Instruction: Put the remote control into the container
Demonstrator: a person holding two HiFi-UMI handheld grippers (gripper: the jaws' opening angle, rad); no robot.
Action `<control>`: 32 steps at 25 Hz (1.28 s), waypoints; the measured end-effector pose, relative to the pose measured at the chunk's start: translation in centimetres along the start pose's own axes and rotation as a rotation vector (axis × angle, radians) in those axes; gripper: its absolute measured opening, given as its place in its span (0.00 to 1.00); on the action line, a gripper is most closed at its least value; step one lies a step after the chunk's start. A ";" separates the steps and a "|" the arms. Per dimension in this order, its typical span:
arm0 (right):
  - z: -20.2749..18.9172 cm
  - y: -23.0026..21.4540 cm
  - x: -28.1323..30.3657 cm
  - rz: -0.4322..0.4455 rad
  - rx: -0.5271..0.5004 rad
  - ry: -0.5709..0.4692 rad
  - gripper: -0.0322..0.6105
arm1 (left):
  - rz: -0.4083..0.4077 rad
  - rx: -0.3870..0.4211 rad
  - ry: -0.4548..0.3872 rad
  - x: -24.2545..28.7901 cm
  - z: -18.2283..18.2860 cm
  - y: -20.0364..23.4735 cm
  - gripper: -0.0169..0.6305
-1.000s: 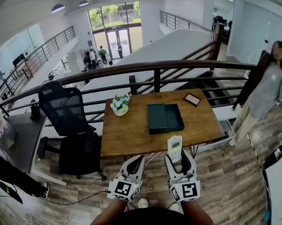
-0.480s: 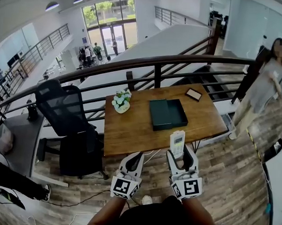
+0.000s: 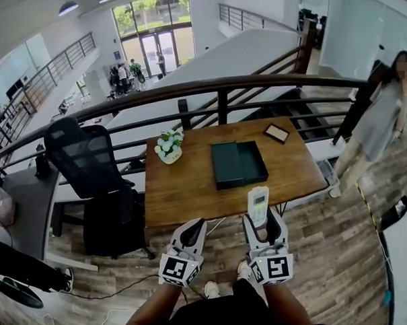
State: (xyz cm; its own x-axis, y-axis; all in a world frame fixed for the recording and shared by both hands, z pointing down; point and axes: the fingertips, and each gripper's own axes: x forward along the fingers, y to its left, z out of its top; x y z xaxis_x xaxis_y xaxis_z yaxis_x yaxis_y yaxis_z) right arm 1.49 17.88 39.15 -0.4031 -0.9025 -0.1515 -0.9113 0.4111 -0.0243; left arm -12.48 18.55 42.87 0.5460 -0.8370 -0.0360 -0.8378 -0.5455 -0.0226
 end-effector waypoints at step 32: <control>-2.0 -18.4 11.1 0.150 0.066 -0.007 0.43 | 0.120 0.033 0.075 21.1 -1.7 -2.1 0.04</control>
State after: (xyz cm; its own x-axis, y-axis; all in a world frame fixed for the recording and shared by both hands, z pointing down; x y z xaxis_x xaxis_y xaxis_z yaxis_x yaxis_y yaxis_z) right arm 13.64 0.06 39.86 -0.5334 -0.8295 -0.1654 -0.8333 0.5489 -0.0658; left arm 0.83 1.95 43.83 0.4397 -0.8975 0.0347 -0.8958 -0.4410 -0.0554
